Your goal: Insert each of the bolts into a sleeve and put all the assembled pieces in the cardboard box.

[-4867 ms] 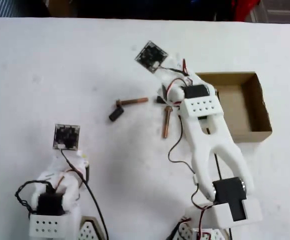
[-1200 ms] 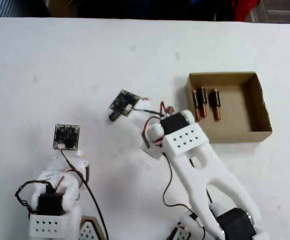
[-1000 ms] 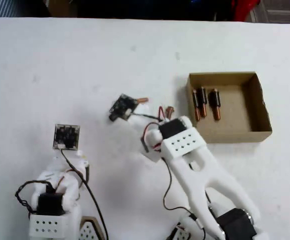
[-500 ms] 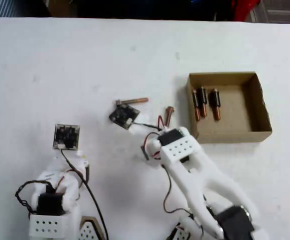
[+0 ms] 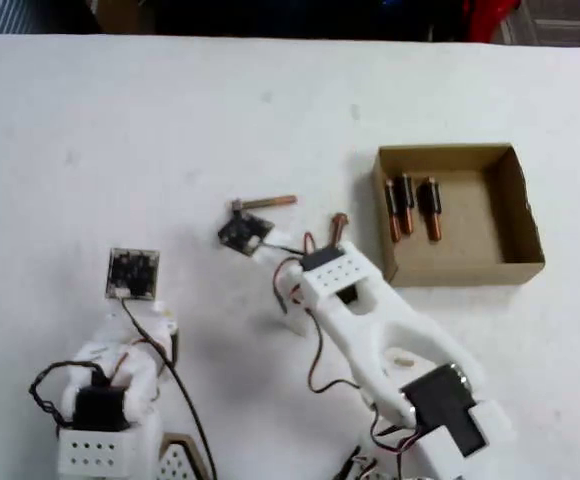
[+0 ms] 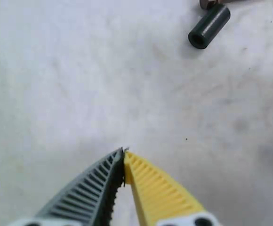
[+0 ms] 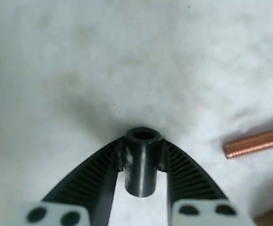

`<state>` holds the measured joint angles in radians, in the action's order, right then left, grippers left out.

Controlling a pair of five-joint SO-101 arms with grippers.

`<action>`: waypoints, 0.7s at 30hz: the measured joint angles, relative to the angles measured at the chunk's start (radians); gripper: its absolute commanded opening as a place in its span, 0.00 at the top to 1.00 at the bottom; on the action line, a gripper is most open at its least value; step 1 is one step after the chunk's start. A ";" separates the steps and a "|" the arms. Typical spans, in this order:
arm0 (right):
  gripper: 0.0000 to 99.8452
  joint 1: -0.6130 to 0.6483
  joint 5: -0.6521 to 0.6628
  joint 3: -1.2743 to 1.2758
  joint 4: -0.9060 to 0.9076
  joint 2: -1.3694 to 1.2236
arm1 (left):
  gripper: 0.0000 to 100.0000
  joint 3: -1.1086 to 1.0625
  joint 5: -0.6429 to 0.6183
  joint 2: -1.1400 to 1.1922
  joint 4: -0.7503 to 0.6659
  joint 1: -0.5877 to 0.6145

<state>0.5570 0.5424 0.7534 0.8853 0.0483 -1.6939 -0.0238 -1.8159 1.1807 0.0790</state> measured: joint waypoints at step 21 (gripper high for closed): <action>0.98 0.023 0.003 0.032 -0.077 -0.002 | 0.98 0.000 0.000 0.000 0.000 0.000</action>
<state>0.5800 0.5455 0.7856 0.8086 0.0468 -1.6939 -0.0238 -1.8159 1.1807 0.0790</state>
